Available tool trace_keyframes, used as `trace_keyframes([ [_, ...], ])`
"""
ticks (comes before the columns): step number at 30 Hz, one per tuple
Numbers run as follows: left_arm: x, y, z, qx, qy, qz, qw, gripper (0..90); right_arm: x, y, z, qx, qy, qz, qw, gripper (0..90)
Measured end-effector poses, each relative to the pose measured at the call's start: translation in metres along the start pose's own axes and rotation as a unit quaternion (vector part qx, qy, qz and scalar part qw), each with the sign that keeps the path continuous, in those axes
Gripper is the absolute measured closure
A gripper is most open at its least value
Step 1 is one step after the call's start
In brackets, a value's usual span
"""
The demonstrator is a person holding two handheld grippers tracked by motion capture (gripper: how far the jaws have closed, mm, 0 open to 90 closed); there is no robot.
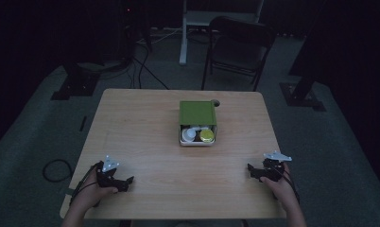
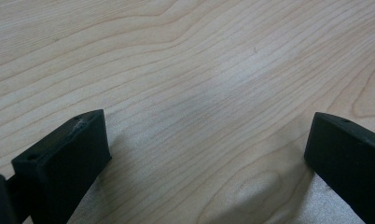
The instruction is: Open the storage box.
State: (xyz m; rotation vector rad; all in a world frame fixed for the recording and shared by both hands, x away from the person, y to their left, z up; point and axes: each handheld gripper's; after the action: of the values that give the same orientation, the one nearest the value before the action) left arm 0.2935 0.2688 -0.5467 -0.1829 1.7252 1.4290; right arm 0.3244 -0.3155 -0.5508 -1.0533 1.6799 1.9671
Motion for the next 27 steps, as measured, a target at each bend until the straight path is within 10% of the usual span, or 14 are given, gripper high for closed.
trace_keyframes([
  [18,-0.002,-0.002,-0.001,-0.001,-0.003,-0.001,1.0000,0.4,0.000,0.000,0.000,0.000,0.000,0.000,1.0000,10.4],
  [27,-0.012,-0.004,-0.010,-0.002,-0.044,-0.003,0.9990,0.5,0.000,0.000,0.000,0.000,0.000,0.000,1.0000,10.4],
])
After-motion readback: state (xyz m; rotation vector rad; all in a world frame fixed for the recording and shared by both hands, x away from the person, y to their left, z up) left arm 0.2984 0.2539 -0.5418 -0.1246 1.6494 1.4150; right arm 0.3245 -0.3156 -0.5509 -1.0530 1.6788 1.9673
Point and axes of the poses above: each handheld gripper's, and its own axes: y roughly backward along the jaws, x roughly out of its underside, z roughly to its left, and after that the axes turned 1 degree about -x, right-handed
